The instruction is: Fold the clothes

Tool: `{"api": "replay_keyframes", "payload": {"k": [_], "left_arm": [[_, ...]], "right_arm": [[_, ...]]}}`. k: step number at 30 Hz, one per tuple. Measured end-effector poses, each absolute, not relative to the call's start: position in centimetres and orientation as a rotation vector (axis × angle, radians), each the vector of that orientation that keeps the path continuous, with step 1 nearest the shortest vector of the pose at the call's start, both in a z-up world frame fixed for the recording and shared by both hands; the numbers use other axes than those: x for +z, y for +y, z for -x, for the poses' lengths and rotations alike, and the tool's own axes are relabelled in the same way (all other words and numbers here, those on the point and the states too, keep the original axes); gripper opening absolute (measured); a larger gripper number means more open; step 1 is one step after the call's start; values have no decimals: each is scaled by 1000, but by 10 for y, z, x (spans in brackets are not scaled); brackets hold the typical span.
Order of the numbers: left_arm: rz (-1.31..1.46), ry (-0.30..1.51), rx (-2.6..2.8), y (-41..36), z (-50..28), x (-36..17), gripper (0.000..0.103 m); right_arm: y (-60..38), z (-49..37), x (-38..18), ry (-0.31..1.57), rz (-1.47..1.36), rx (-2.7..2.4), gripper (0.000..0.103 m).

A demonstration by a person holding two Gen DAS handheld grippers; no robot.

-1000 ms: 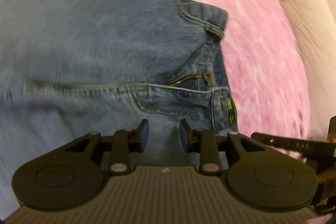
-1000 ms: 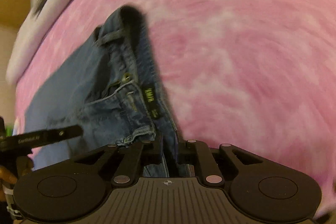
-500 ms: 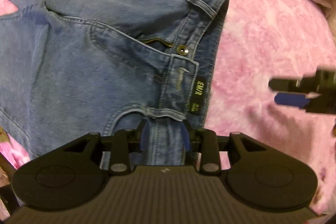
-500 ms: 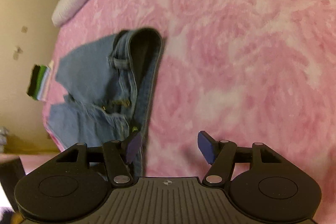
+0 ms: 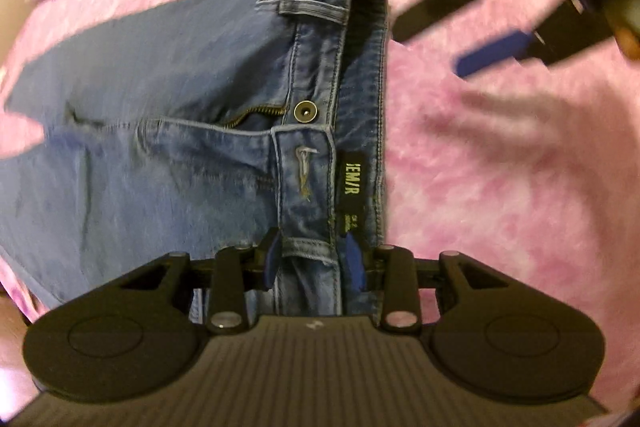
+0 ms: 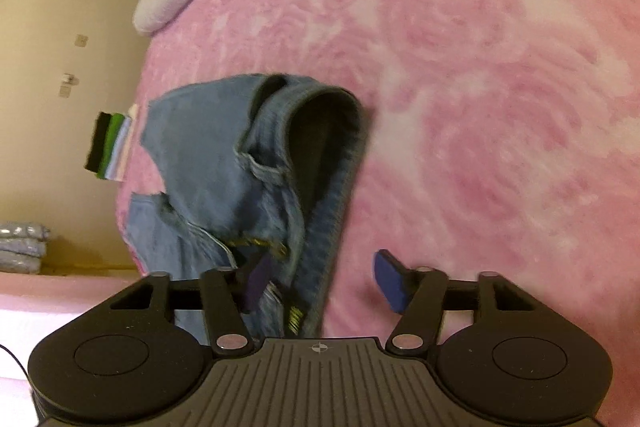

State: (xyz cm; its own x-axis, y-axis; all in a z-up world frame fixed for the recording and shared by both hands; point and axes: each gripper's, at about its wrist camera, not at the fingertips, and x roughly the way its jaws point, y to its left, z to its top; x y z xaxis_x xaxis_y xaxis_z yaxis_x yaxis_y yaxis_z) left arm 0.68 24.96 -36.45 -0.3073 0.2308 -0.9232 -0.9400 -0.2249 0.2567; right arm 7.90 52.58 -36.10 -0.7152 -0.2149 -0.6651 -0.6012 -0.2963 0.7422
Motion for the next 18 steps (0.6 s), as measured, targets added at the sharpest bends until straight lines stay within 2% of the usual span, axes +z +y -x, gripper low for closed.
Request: {"api": "replay_keyframes", "payload": {"k": [2, 9, 13, 14, 15, 18], "left_arm": [[972, 1126, 1669, 251, -7, -369, 32], [1056, 984, 1673, 250, 16, -369, 30], [1062, 980, 1676, 254, 15, -369, 30], [1069, 972, 1677, 254, 17, -369, 30], [1078, 964, 1675, 254, 18, -369, 30], [1074, 965, 1637, 255, 21, -367, 29]], "right_arm": [[531, -70, -368, 1694, 1014, 2114, 57], [541, -45, -384, 1686, 965, 2206, 57], [541, -30, -394, 1702, 918, 2248, 48], [542, -26, -398, 1710, 915, 2253, 40], [541, -22, -402, 1725, 924, 2258, 12], [540, -20, -396, 1683, 986, 2265, 2]]}}
